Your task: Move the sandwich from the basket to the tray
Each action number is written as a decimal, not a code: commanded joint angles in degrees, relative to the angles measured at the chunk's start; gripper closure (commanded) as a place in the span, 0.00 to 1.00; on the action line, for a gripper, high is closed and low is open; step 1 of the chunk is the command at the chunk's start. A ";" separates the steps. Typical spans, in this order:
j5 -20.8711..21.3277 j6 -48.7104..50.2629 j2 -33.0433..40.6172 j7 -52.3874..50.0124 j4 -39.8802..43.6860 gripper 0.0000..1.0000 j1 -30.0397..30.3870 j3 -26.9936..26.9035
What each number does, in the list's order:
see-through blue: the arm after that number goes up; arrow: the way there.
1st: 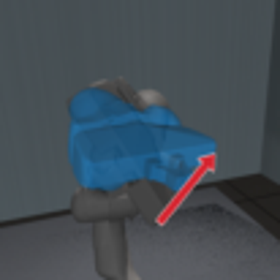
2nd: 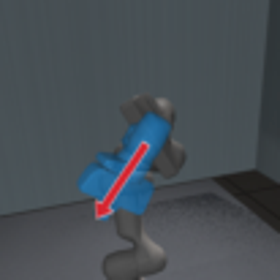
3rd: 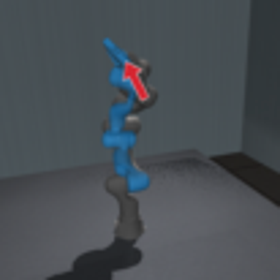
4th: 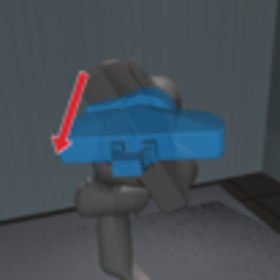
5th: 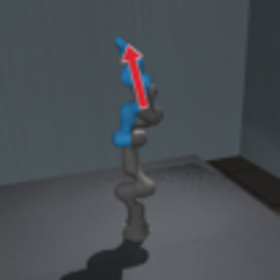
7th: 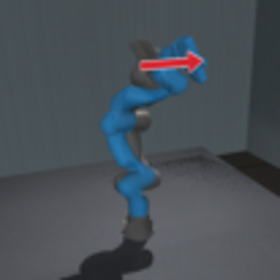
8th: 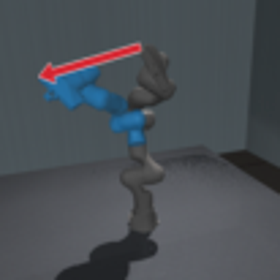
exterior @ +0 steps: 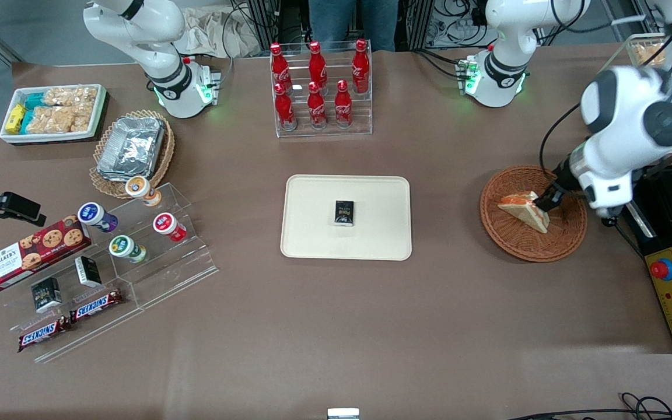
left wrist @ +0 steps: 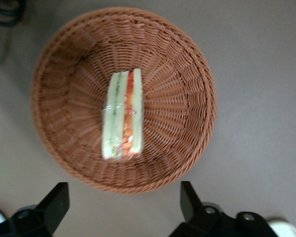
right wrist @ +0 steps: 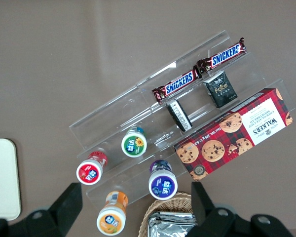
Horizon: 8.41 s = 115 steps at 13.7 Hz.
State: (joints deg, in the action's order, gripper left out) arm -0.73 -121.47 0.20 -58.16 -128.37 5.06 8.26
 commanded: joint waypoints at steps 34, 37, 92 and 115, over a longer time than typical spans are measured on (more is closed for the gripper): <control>2.31 5.22 11.76 6.04 -0.98 0.00 0.57 2.64; 2.84 -3.91 7.63 5.95 -6.08 0.00 1.88 2.64; 26.30 -15.37 -30.96 10.69 10.78 0.01 -10.86 26.81; -0.06 34.09 -0.31 45.32 41.81 0.00 -3.38 9.18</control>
State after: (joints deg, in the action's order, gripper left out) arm 1.48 -90.10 -5.64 -17.67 -84.47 3.74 24.70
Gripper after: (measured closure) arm 0.000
